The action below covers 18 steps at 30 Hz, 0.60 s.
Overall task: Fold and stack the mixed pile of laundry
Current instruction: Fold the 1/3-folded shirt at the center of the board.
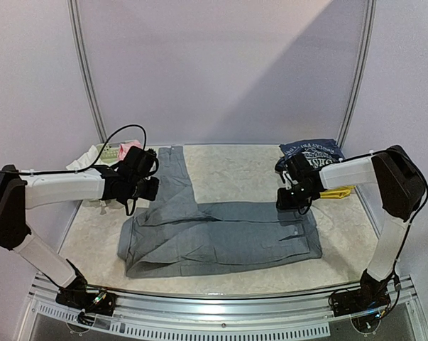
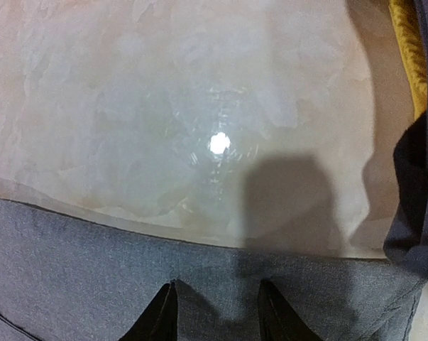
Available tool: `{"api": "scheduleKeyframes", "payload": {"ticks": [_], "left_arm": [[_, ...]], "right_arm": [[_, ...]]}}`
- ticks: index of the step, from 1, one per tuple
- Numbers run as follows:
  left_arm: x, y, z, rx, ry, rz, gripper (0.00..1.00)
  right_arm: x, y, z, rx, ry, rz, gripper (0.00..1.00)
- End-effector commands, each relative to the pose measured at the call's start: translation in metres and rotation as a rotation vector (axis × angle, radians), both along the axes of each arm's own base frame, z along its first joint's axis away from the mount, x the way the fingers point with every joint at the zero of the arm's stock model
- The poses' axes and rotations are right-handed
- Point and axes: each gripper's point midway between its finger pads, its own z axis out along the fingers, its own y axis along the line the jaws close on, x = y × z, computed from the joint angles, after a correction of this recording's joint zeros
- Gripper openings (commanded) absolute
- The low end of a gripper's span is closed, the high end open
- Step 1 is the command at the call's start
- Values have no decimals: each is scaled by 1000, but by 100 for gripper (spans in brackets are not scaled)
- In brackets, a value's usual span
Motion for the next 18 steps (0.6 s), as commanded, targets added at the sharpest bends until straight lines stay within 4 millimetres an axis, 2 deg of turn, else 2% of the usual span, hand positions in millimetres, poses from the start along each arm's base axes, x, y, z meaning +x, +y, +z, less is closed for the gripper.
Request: {"api": "scheduleKeyframes", "payload": {"ticks": [1,6,9,14,18], "left_arm": [[14,8,20,-1,-66,33,35],[27,8,28,-5,-82,41,36],[36,8,32,-5,-92,45,40],[55,8,39,-32,-112,47,47],[73,10,41,-50,-113,48,47]], "right_arm": [[-7,-12,-30,-59,80,2,39],[-2,-13,-24,-68,65,3,38],[-2,-13,-18,-62,52,10,38],[-1,-7,2,-17,16,21,38],[-2,-1,22,28,-15,28,38]]}}
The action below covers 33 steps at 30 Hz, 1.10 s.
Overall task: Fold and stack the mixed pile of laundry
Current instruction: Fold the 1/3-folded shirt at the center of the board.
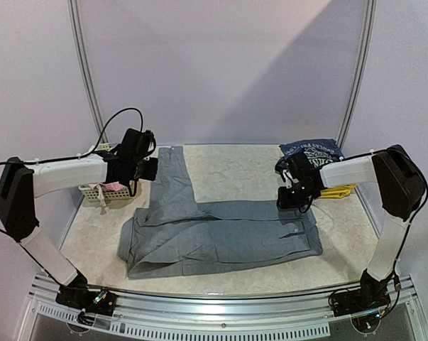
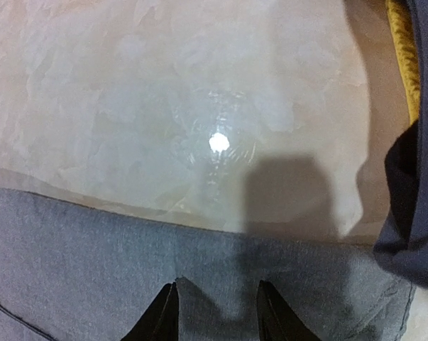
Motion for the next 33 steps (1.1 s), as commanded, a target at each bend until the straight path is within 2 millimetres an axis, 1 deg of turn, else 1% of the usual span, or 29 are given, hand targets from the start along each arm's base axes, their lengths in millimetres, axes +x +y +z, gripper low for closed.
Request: {"api": "scheduleKeyframes", "payload": {"ticks": [1,5,8,9,13,17,22,29,33], "left_arm": [[26,1,6,-27,-23,-6,47],[46,-2,-4,-47,-4,-17,47],[66,-3,-17,-59,43,-22,50],[72,-2,-22,-58,62,-18,51],[94,9,-38,-84,118,18,53],[114,19,-64,-154,216,40,54],[130,27,-95,-164,304,53,53],[144,37,-119,-186,351,85,53],[150,34,-135,-197,386,88,50]], "right_arm": [[-11,3,23,46,-7,18,38],[-15,7,45,76,-49,24,39],[-21,10,56,96,-66,34,42],[-24,11,63,107,-78,36,42],[-33,11,77,136,-105,40,44],[-40,9,89,164,-134,39,46],[-45,10,90,183,-135,41,47],[-48,13,87,191,-121,50,48],[-48,15,86,195,-120,52,48]]}}
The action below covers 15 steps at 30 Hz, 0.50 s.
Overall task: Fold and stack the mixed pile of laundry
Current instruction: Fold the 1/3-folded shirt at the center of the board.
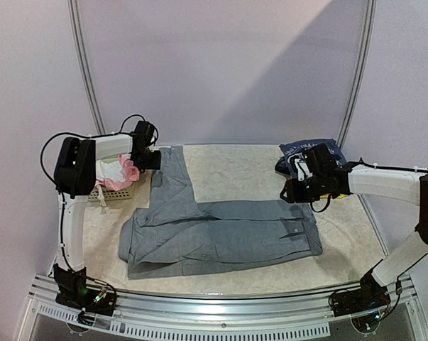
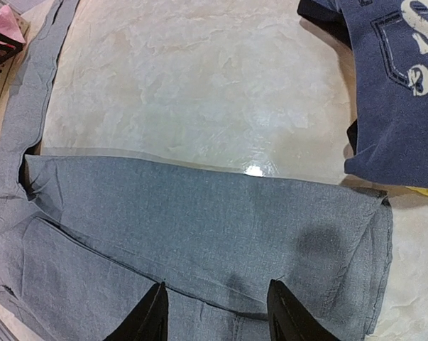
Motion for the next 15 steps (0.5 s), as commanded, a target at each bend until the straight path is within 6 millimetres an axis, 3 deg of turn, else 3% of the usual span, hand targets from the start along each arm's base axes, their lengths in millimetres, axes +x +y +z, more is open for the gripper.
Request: {"api": "scheduleKeyframes", "payload": {"ticks": [1,12,15], "left_arm": [[3,-1,-19,-32,58,8,50],[8,7,-39,0,107,61,47],[9,5,-41,-10,113,60,40]], "right_arm": [[-5,6,0,23,4,13,48],[-5,9,-2,25,13,18,48],[-4,9,-1,25,11,19,48]]}}
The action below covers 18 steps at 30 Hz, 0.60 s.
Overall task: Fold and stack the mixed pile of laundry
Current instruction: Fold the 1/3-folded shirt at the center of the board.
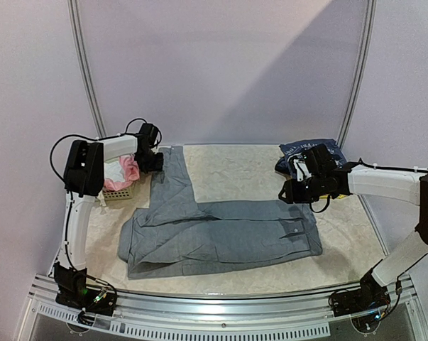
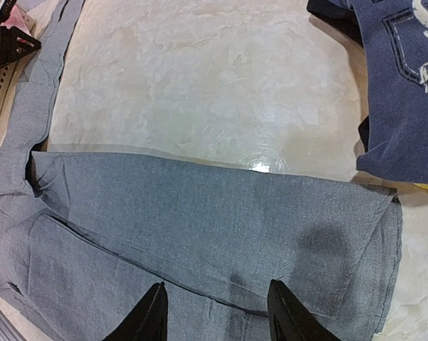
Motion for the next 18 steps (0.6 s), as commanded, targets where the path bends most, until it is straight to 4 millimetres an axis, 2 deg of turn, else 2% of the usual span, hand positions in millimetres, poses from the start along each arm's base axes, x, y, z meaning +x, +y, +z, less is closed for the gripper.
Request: {"api": "scheduleKeyframes", "payload": {"ticks": [1,9,14,18], "left_arm": [[-4,7,-15,-2,53,25,38],[-1,-13,-10,-95,29,-34,2],[-3,-17,14,-121,-34,-50,0],[-10,-24,43,-129,-86,-72,0]], "right_arm": [[-2,4,-1,4,2,9,48],[-3,5,0,6,1,13,49],[-2,4,3,6,-3,11,49],[-1,3,8,5,-16,6,49]]}}
